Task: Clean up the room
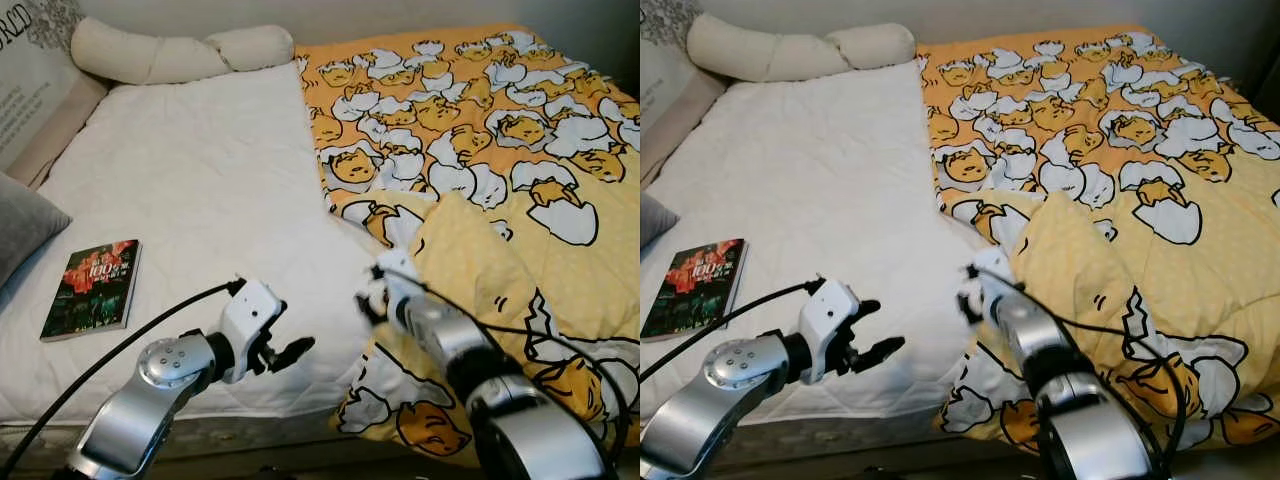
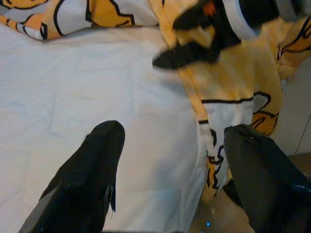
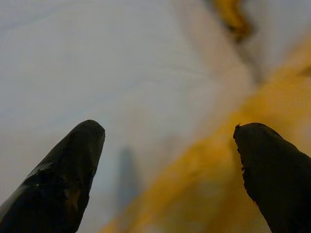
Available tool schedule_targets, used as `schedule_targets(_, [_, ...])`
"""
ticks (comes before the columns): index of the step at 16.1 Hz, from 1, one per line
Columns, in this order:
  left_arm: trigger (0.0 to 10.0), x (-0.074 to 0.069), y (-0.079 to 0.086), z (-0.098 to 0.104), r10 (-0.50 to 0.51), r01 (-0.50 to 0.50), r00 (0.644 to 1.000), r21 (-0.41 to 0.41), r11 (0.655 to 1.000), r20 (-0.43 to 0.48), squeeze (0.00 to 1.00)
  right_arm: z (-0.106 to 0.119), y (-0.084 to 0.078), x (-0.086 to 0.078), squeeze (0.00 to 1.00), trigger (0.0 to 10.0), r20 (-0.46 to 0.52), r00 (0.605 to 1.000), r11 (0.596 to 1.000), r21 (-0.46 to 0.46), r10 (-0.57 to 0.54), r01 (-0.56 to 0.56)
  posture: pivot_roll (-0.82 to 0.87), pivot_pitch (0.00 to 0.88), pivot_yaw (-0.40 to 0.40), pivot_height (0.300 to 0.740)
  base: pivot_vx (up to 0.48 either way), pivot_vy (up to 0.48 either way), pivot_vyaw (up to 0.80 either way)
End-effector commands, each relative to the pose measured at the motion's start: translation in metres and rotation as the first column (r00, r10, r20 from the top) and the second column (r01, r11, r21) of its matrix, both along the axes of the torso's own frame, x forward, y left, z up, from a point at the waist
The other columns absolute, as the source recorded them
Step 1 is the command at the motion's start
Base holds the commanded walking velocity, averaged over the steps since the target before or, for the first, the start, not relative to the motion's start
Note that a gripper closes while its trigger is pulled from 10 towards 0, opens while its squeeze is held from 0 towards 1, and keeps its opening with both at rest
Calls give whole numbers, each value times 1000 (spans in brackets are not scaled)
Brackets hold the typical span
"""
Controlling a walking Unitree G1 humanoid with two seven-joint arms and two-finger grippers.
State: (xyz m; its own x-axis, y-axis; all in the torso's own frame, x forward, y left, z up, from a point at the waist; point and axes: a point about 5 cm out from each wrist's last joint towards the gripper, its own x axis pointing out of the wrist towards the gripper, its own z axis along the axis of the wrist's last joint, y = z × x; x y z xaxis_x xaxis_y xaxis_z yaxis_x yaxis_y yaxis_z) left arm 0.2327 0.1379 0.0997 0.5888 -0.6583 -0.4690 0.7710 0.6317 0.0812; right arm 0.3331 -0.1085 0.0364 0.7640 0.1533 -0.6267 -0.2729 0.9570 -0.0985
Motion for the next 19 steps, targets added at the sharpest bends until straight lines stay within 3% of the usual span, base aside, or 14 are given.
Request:
schedule_targets(1, [10000,-3,1,-1,-8,9,1000,20,1000,-8,0,-3,0,-1,1000,10000,-7,997,997,-24,-79,79,37,45,102,740,0,0,0])
schedule_targets(2, [10000,-5,1,0,-13,13,1000,20,1000,-11,0,-4,1,-1,627,10000,-19,995,995,-25,-100,100,45,59,105,740,0,0,0])
schedule_targets(3, [10000,-5,1,0,-15,15,1000,20,1000,-12,0,-5,2,-1,627,10000,-25,993,993,-22,-112,112,45,59,105,740,0,0,0])
schedule_targets(4, [10000,-9,0,1,-34,34,999,20,999,-19,0,-8,5,-3,0,10000,-49,992,993,-32,-118,116,54,75,107,740,0,0,0])
schedule_targets(6, [10000,-16,-2,1,-83,84,996,24,996,-40,0,-13,5,-6,0,10000,-72,988,988,-84,-133,127,67,98,104,740,0,0,0])
schedule_targets(7, [10000,-18,0,-1,-96,98,994,46,994,-47,0,-14,5,-8,0,3765,-89,984,986,-85,-153,146,69,104,100,740,0,0,0])
schedule_targets(8, [10000,-19,0,-2,-92,95,994,48,994,-50,0,-16,6,-9,0,39,-98,983,986,-73,-158,151,67,103,98,740,0,0,0])
schedule_targets(11, [10000,-20,2,-2,-86,89,995,55,995,-60,0,-19,7,-12,0,0,-130,978,987,-29,-161,159,69,105,96,740,0,0,0])
schedule_targets(19, [10000,-21,0,-2,-80,83,995,52,995,-64,0,-25,-1,-15,0,0,-153,979,991,-33,-132,128,68,110,97,740,0,0,0])
